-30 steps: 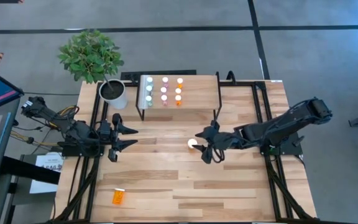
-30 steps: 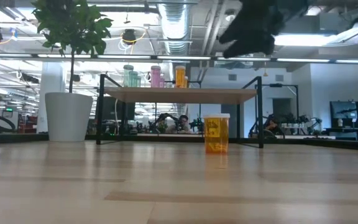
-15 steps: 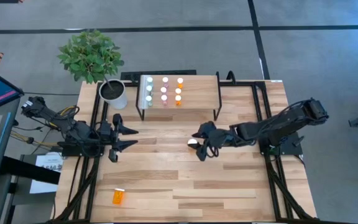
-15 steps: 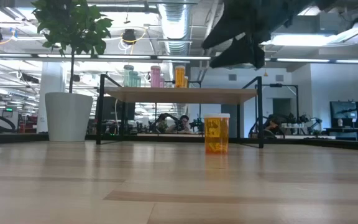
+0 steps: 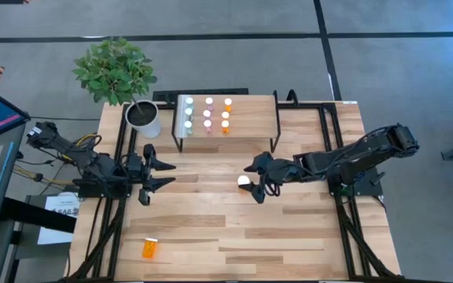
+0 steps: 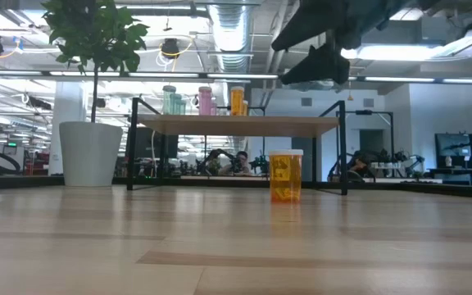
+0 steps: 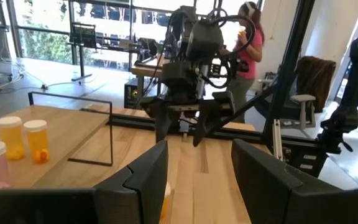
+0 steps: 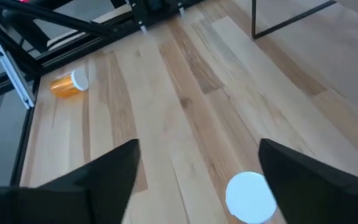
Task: Pick and place medicine bottles onto shelf by color
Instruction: Put the top large orange pill bottle on the shelf
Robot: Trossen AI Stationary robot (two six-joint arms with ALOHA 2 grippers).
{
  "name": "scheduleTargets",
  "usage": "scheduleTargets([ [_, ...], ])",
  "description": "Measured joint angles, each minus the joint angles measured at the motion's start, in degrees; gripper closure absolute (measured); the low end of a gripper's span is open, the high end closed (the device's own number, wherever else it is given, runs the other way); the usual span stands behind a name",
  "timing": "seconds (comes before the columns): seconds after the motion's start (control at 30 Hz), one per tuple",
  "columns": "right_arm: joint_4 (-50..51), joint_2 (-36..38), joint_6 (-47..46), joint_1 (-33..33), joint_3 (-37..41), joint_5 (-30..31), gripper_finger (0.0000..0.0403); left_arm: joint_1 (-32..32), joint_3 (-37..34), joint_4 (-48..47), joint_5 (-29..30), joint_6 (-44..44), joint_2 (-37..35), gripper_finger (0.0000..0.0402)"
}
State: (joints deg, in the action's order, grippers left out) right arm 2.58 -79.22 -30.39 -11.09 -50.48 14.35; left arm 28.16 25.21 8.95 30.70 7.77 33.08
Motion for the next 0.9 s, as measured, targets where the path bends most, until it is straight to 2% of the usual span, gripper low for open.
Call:
scheduleTargets([
  [0.07,0.1,0.0,0.0,0.0,0.0,0.0,0.0023,0.0,0.0,0.0,0.0,0.0,0.0,0.0235],
  [0.13,0.0,0.0,0.2,0.0,0.0,0.0,0.001,0.0,0.0,0.0,0.0,0.0,0.0,0.0235],
  [0.43,3.3,0.0,0.2,-0.5,0.0,-1.0,0.0071,0.0,0.0,0.0,0.0,0.0,0.0,0.0235],
  [0.63,2.7,0.0,-8.8,-1.9,0.0,-1.0,0.0075,0.0,0.0,0.0,0.0,0.0,0.0,0.0235],
  [0.9,3.0,0.0,-6.8,-1.4,0.0,-1.7,0.0074,0.0,0.0,0.0,0.0,0.1,0.0,0.0235],
])
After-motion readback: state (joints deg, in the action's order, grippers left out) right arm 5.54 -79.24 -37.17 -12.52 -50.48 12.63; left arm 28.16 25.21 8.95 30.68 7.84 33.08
